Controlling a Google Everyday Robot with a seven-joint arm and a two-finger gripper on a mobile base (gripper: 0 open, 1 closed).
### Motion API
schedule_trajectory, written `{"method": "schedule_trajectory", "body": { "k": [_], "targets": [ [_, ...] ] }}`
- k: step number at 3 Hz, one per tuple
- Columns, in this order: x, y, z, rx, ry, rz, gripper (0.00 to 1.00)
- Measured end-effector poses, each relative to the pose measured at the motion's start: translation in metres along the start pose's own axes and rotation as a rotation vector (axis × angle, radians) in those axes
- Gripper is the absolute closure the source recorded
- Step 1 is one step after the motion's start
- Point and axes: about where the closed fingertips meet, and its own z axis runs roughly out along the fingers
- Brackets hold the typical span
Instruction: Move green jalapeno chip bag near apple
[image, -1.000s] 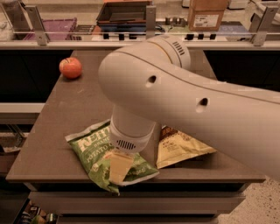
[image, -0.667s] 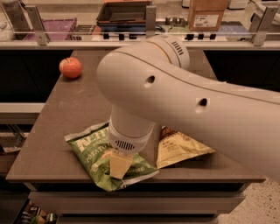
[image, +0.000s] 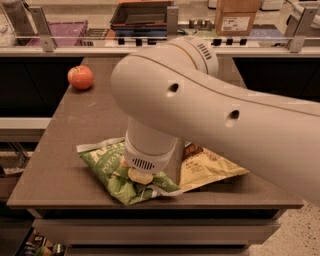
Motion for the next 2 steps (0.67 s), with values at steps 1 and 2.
{"method": "schedule_trajectory", "body": {
  "k": [1,2],
  "targets": [
    [0.000,0.000,-0.001,0.000,0.000,0.000,1.00],
    [0.003,-0.018,-0.019,0.040,0.007,-0.021,1.00]
  ]
}}
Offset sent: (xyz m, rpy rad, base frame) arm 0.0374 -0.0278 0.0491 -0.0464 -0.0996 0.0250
